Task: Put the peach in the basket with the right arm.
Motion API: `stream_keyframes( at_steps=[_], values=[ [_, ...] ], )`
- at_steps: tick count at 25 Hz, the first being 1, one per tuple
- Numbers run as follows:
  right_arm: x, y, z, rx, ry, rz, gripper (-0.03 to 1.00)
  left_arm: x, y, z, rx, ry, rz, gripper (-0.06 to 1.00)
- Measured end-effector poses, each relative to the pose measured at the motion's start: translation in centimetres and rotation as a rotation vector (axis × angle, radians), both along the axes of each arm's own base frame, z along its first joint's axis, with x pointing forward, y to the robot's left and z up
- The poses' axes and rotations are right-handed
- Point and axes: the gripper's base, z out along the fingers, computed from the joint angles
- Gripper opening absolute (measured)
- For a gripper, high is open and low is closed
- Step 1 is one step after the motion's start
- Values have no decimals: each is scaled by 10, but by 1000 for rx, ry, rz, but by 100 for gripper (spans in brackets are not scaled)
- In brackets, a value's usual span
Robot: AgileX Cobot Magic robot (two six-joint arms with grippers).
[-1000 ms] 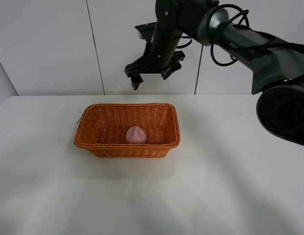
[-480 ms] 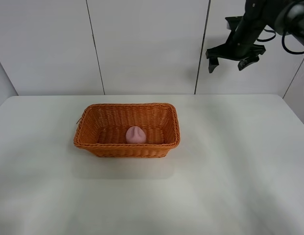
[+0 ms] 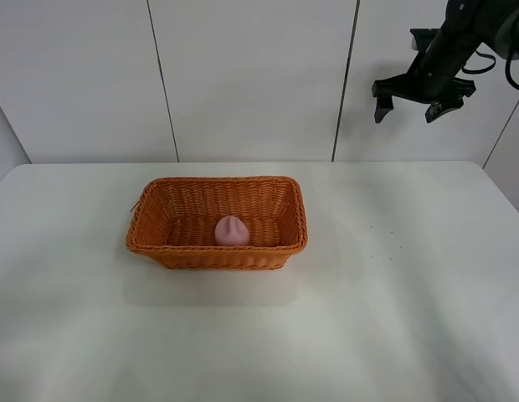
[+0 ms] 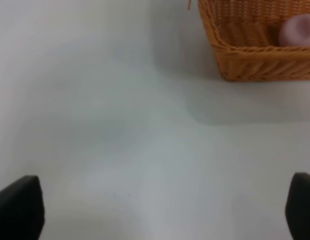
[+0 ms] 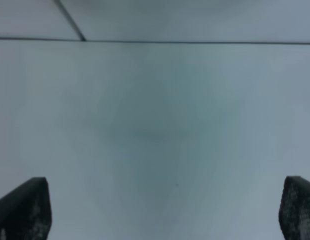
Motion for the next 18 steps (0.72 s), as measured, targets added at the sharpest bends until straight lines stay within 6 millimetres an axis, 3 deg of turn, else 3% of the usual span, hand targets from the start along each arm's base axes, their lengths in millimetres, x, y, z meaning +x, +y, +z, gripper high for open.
stream_keyframes(
  at_steps=[6, 10, 14, 18],
  values=[
    [-25, 4, 1, -22, 72, 28, 70, 0, 0, 0, 0, 0, 0, 99],
    [-61, 1, 7, -26, 144, 28, 70, 0, 0, 0, 0, 0, 0, 99],
    [-116, -2, 10, -36, 229, 46, 70, 0, 0, 0, 0, 0, 0, 99],
    [-186, -6, 13, -41, 290, 54, 70, 0, 0, 0, 0, 0, 0, 99]
  ],
)
